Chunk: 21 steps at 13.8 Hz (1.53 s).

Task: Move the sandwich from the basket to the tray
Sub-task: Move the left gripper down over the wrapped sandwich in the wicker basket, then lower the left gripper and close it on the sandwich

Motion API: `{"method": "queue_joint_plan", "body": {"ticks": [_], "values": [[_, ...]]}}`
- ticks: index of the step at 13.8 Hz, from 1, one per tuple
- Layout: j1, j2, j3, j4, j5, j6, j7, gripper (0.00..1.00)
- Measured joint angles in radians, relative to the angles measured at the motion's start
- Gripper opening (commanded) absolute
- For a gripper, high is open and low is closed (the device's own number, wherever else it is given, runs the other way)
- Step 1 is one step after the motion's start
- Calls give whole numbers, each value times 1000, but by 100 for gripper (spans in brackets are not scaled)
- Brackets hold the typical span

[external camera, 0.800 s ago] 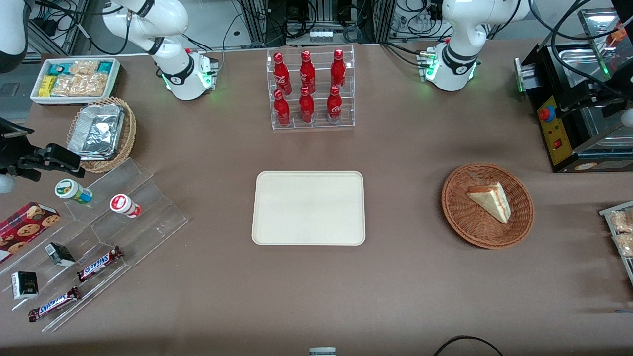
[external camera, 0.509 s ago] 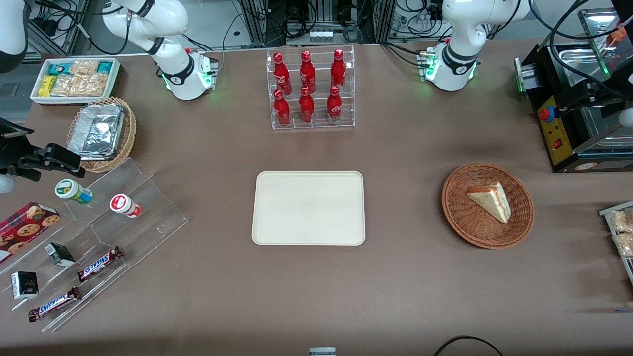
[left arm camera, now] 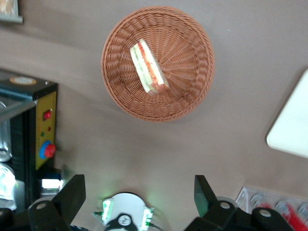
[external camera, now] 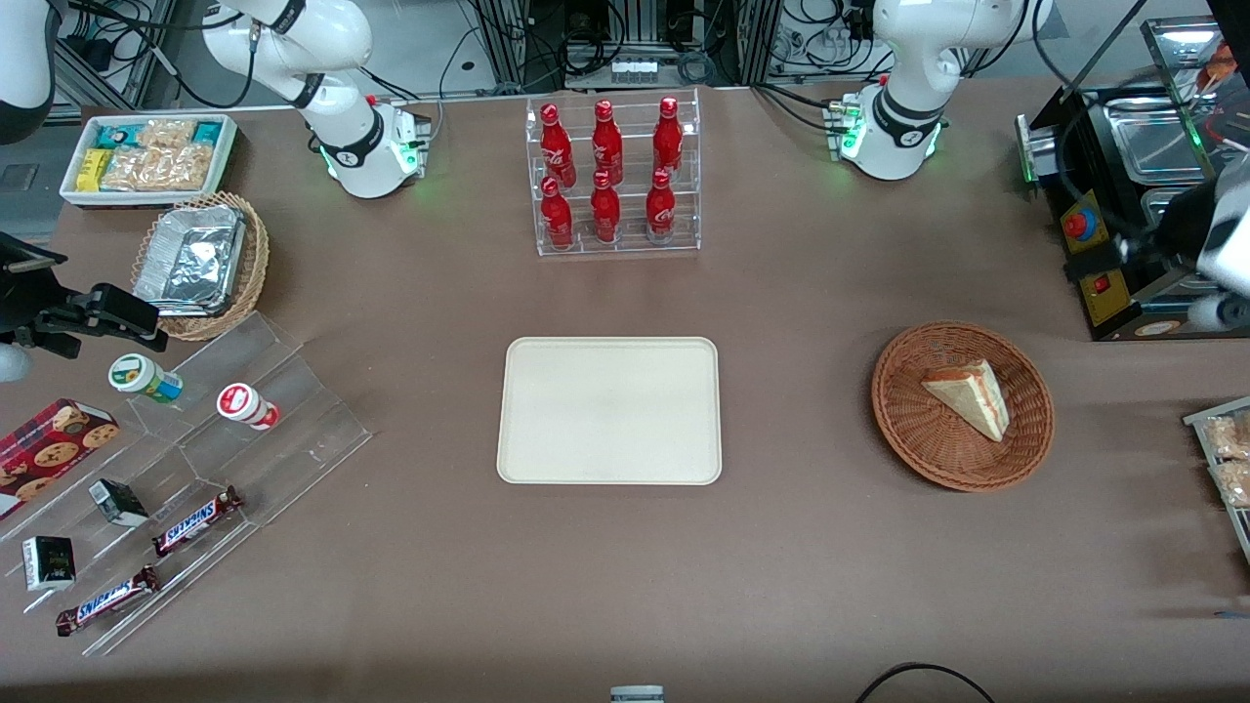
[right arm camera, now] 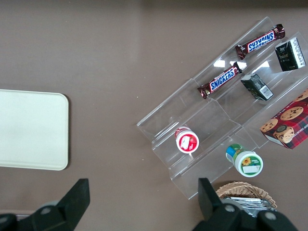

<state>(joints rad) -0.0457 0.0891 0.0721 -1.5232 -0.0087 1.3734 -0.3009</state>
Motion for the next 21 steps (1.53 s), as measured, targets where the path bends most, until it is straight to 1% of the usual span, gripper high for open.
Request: {"method": "queue_joint_plan", "body": {"ticks": [2,5,7,12,14,16,21], "values": [[0,20,1,-57,0,93,-146,100],[-1,21,1,-186,0,261,-392,100],[-1,17,1,-290,1,381,-487,100],[2,-10,7,-587,9,703,-527,100],[10,-11,11,-673,10,806,-529,100],[19,-8,16,-722,10,875,-529,100],[25,38,17,-763,10,995,-540,100]]}}
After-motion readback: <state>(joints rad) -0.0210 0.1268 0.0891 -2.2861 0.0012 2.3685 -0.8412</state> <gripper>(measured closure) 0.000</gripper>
